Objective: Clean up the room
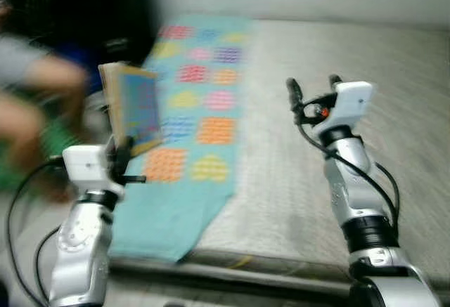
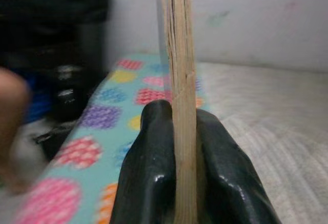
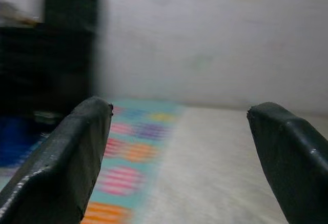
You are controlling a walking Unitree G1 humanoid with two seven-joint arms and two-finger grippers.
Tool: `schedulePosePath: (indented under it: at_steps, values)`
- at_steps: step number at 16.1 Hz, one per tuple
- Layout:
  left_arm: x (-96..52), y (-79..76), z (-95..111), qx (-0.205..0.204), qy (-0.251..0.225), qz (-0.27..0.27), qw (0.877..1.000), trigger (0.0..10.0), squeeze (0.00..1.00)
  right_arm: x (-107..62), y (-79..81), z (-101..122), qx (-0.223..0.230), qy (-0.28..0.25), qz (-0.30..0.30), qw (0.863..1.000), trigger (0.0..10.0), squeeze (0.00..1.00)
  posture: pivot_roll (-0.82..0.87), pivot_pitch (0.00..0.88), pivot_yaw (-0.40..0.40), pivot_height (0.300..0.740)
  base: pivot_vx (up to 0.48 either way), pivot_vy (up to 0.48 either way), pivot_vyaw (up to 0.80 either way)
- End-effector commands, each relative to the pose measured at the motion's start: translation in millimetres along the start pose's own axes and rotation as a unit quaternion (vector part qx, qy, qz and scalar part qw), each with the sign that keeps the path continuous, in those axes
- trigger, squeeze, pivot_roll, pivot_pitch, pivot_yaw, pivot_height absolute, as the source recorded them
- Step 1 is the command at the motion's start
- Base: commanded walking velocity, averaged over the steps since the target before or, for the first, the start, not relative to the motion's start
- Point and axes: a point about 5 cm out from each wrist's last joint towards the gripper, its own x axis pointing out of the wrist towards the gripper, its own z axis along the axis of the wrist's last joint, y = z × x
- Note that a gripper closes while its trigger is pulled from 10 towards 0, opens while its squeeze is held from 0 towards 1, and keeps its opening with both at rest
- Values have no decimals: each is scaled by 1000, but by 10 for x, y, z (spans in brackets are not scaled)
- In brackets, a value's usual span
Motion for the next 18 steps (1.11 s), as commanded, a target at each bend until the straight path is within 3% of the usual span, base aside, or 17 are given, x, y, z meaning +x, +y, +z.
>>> schedulePosePath:
  at_steps: [1, 2, 3, 5, 7, 9, 11, 13, 14, 15, 18]
  values:
    - [44, -152, 46, 0, -17, -34, 999, 0, 0, -95, -119, -138, -4, 28, -25, 999, 10000, 0, -12, 35, 26, 740, 0, 0, 0]
    - [49, -161, 25, 0, -10, -35, 999, 0, 0, -137, -156, -197, -15, 36, -44, 998, 10000, 0, -13, 32, 29, 740, 0, 0, 0]
    - [51, -167, 15, 1, -8, -35, 999, 1373, 0, -152, -175, -237, -21, 49, -52, 997, 10000, 0, -13, 31, 30, 740, 0, 0, 0]
    - [69, -177, -26, 9, 8, -30, 999, 10000, 0, -148, -208, -282, -13, 69, -75, 995, 10000, 0, -17, 28, 40, 740, 0, 0, 0]
    - [102, -195, -57, 15, 19, -38, 999, 10000, 0, -66, -209, -305, -8, 94, -79, 992, 10000, 0, -25, 23, 52, 740, 0, 0, 0]
    - [154, -176, -63, 13, 23, -41, 999, 10000, 0, 20, -170, -295, -43, 98, -60, 992, 10000, 0, -32, 17, 68, 740, 0, 0, 0]
    - [279, -96, -10, 41, 12, -34, 999, 10000, 0, 165, -29, -240, -76, 83, -8, 994, 10000, 0, -35, 8, 85, 740, 0, 0, 0]
    - [313, -79, 4, 46, 5, -28, 999, 10000, 0, 225, 83, -184, -109, 60, 28, 992, 10000, 0, -33, 5, 87, 740, 0, 0, 0]
    - [316, -100, -3, 42, -1, -29, 999, 10000, 0, 275, 168, -160, -95, 55, 33, 993, 10000, 0, -29, 5, 82, 740, 0, 0, 0]
    - [287, -161, -39, 40, -1, -31, 999, 10000, 0, 330, 284, -128, -37, 50, 42, 997, 10000, 0, -19, 3, 71, 740, 0, 0, 0]
    - [190, -226, -83, 34, -2, -33, 999, 10000, 0, 213, 371, -181, 30, 26, 27, 999, 10000, 0, -10, 1, 51, 740, 0, 0, 0]
